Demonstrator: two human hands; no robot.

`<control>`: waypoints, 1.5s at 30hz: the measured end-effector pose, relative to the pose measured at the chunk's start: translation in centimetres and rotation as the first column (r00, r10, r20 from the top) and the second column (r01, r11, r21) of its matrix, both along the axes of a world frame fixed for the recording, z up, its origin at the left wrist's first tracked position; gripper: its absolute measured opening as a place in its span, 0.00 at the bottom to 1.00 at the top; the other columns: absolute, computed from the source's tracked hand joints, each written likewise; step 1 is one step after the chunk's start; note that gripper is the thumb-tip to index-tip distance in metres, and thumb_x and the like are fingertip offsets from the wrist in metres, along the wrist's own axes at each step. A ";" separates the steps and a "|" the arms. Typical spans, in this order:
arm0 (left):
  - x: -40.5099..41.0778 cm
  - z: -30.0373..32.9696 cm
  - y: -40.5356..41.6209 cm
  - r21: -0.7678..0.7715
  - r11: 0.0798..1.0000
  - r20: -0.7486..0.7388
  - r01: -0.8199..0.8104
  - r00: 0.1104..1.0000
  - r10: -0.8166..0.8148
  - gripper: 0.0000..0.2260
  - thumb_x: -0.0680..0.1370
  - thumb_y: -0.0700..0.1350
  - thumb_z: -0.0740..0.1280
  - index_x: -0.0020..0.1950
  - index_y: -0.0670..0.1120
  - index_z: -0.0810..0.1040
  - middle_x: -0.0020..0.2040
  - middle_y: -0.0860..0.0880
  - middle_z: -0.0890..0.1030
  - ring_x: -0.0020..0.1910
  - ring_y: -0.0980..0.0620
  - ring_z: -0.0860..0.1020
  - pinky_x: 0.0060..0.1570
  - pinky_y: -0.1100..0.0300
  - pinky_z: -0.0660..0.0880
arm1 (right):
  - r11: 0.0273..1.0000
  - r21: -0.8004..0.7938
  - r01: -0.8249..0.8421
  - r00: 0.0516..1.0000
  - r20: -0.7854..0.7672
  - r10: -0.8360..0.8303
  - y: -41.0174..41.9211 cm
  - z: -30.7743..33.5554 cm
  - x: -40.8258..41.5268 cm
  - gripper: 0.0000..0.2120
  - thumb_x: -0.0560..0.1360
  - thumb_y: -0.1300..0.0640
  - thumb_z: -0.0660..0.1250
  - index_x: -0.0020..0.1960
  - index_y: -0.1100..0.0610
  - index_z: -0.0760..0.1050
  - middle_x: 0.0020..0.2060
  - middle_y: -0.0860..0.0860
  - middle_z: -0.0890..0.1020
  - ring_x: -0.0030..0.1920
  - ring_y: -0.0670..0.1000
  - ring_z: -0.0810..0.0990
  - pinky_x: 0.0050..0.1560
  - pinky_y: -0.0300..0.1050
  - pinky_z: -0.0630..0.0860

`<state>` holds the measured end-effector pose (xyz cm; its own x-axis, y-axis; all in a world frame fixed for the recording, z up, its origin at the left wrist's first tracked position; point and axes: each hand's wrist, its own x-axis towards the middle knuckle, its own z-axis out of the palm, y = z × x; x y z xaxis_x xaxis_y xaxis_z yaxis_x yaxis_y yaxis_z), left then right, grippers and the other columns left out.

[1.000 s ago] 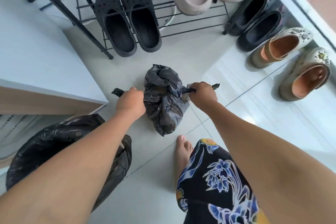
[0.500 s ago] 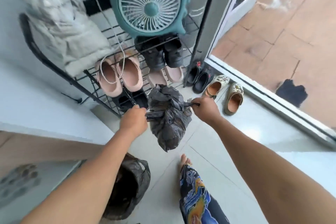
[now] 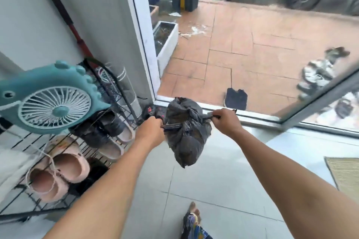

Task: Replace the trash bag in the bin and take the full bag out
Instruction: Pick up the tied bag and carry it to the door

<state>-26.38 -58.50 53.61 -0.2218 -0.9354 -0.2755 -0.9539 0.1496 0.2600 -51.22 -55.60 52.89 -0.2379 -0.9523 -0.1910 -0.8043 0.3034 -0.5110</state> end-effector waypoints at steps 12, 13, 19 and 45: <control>-22.0 4.0 -7.9 -0.007 0.932 -0.029 0.362 0.932 -0.362 0.11 0.75 0.42 0.60 0.52 0.43 0.81 0.52 0.43 0.77 0.50 0.40 0.78 0.49 0.50 0.78 | 0.920 -0.011 0.393 0.920 0.012 -0.393 1.5 4.3 -19.1 0.10 0.72 0.61 0.64 0.46 0.61 0.83 0.44 0.58 0.85 0.48 0.59 0.80 0.50 0.51 0.78; -24.0 4.3 -8.5 -0.011 0.919 -0.038 0.394 0.918 -0.394 0.11 0.75 0.42 0.60 0.51 0.43 0.81 0.52 0.43 0.78 0.50 0.40 0.78 0.48 0.50 0.78 | 0.900 -0.017 0.436 0.900 0.028 -0.435 1.7 4.4 -20.6 0.09 0.72 0.61 0.64 0.47 0.60 0.83 0.45 0.57 0.85 0.48 0.59 0.80 0.51 0.50 0.78; -37.1 4.9 -11.8 0.007 0.800 -0.036 0.601 0.799 -0.600 0.10 0.74 0.40 0.59 0.47 0.42 0.80 0.48 0.43 0.78 0.46 0.42 0.77 0.44 0.53 0.77 | 0.757 0.024 0.653 0.754 0.071 -0.653 3.3 4.5 -30.0 0.09 0.72 0.59 0.64 0.47 0.55 0.83 0.46 0.56 0.85 0.49 0.59 0.81 0.48 0.45 0.76; -68.3 -13.5 -6.3 0.227 0.675 0.034 0.702 0.687 -0.726 0.11 0.72 0.39 0.60 0.48 0.41 0.81 0.48 0.42 0.79 0.48 0.40 0.78 0.44 0.53 0.76 | 0.523 0.287 0.803 0.499 0.157 -0.852 12.2 -12.7 -55.5 0.12 0.73 0.61 0.62 0.51 0.56 0.83 0.50 0.53 0.85 0.51 0.55 0.81 0.48 0.41 0.74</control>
<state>-94.70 -64.80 40.14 -0.7571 -0.4340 -0.4884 -0.5992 0.7591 0.2543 -106.70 -43.36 40.20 -0.8208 -0.2919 -0.4910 0.0089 0.8530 -0.5219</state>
